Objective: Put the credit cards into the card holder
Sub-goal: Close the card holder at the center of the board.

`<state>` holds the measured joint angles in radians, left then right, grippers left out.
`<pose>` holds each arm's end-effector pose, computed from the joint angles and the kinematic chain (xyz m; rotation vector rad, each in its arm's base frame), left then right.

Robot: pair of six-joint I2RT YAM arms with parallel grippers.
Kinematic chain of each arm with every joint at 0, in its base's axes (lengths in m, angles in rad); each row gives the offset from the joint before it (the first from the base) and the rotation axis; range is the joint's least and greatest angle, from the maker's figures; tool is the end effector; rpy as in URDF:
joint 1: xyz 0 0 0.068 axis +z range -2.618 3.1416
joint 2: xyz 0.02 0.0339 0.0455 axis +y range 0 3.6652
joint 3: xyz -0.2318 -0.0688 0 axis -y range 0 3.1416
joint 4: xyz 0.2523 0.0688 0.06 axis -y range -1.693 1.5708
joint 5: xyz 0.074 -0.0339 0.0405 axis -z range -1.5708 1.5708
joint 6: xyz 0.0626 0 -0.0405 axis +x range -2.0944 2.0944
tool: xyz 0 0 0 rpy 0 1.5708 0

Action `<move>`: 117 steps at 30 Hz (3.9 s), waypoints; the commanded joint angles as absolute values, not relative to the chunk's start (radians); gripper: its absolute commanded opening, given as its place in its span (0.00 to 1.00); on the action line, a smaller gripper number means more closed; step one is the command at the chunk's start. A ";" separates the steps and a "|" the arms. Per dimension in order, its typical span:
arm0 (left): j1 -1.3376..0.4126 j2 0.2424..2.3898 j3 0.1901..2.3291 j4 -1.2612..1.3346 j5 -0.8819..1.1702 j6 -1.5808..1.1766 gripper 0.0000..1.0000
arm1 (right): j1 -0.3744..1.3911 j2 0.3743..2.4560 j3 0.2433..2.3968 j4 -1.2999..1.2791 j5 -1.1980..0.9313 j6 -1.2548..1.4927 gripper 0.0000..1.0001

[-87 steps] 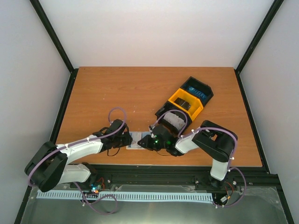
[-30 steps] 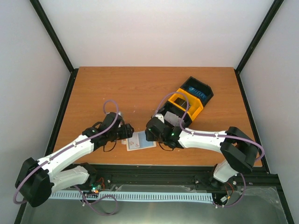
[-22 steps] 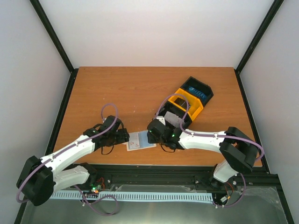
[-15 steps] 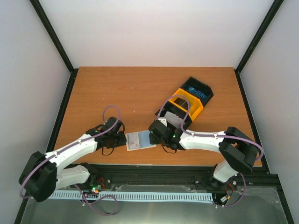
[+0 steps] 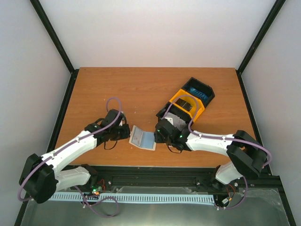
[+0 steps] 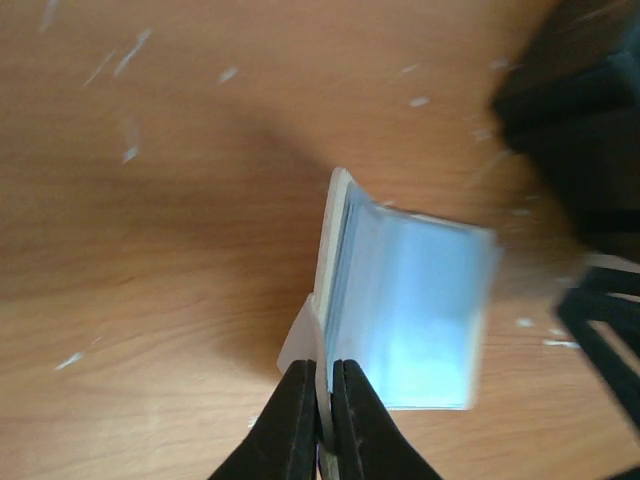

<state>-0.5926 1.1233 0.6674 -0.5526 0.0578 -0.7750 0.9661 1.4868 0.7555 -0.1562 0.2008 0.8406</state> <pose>0.2016 -0.1401 0.1498 -0.2225 2.6790 -0.5507 0.1887 0.2511 0.1157 -0.0677 2.5136 0.5451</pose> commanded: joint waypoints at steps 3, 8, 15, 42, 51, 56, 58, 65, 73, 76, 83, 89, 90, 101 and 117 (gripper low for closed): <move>-0.588 1.173 0.795 -0.485 0.243 -0.639 0.01 | 0.900 1.453 0.712 -0.135 0.172 0.836 0.45; -0.588 1.275 0.834 -0.411 0.391 -0.595 0.02 | 0.869 1.478 0.687 -0.130 0.143 0.817 0.45; -0.595 1.373 0.818 -0.264 0.582 -0.584 0.07 | 0.859 1.518 0.691 -0.136 0.103 0.741 0.33; -0.591 1.231 0.759 -0.182 0.361 -0.681 0.71 | 0.798 1.302 0.566 -0.094 -0.012 0.660 0.33; -0.410 1.105 0.569 -0.388 -0.173 -0.913 0.61 | 0.798 1.355 0.575 -0.077 -0.017 0.676 0.33; -0.359 1.139 0.477 -0.321 -0.106 -0.945 0.32 | 0.798 1.373 0.581 -0.078 -0.021 0.671 0.33; -0.356 1.159 0.445 -0.274 -0.048 -0.943 0.27 | 0.798 1.383 0.587 -0.079 -0.028 0.666 0.33; -0.351 1.220 0.368 -0.089 0.186 -0.927 0.20 | 0.797 1.434 0.591 -0.037 -0.124 0.664 0.32; -0.339 1.294 0.310 0.054 0.360 -0.918 0.21 | 0.796 1.534 0.633 -0.033 -0.202 0.672 0.32; -0.339 1.291 0.290 0.108 0.415 -0.923 0.21 | 0.796 1.573 0.654 -0.032 -0.222 0.670 0.32; -0.339 1.285 0.261 0.228 0.529 -0.886 0.28 | 0.795 1.633 0.673 -0.008 -0.253 0.671 0.31; -0.339 1.238 0.295 0.136 0.416 -0.855 0.30 | 0.787 1.641 0.678 -0.017 -0.238 0.671 0.31; -0.339 1.216 0.306 0.091 0.353 -0.850 0.34 | 0.787 1.638 0.679 -0.024 -0.224 0.668 0.31; -0.339 1.275 0.359 0.143 0.348 -0.769 0.35 | 0.785 1.645 0.687 -0.037 -0.214 0.654 0.31; -0.339 1.190 0.390 0.302 0.663 -0.668 0.02 | 0.782 1.667 0.703 0.004 -0.234 0.635 0.31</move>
